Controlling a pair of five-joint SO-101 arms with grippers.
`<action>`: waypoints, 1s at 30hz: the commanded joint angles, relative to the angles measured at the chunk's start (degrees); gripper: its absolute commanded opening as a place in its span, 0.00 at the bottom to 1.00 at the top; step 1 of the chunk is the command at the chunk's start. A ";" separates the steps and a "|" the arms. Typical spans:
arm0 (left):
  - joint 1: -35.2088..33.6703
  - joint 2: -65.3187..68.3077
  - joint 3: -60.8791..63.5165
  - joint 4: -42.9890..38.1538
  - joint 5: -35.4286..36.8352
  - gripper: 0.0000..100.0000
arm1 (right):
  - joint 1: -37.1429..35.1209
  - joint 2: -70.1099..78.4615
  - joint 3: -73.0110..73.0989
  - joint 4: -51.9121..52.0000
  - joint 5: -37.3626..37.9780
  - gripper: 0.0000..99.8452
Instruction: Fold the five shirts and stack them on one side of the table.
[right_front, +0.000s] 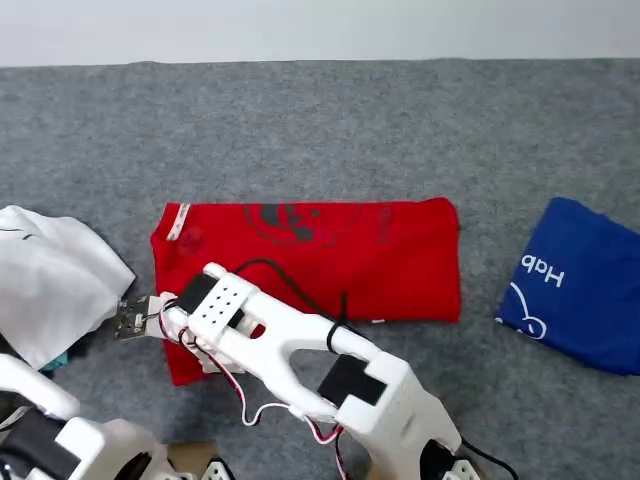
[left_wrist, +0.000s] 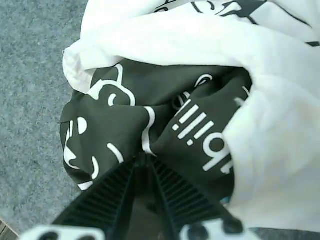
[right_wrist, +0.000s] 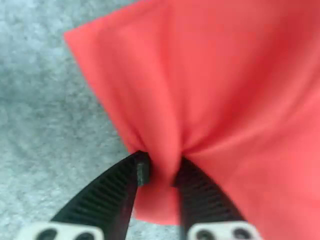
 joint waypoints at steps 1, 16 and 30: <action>0.79 -0.35 -0.84 0.53 -0.26 0.01 | 0.31 2.59 -3.08 2.95 0.62 0.01; 6.33 -0.35 -4.79 4.48 -0.09 0.01 | 8.31 0.92 -23.91 13.49 0.79 0.01; 6.33 -0.26 -4.53 4.22 -0.26 0.01 | 15.69 7.34 -23.91 4.62 0.26 0.01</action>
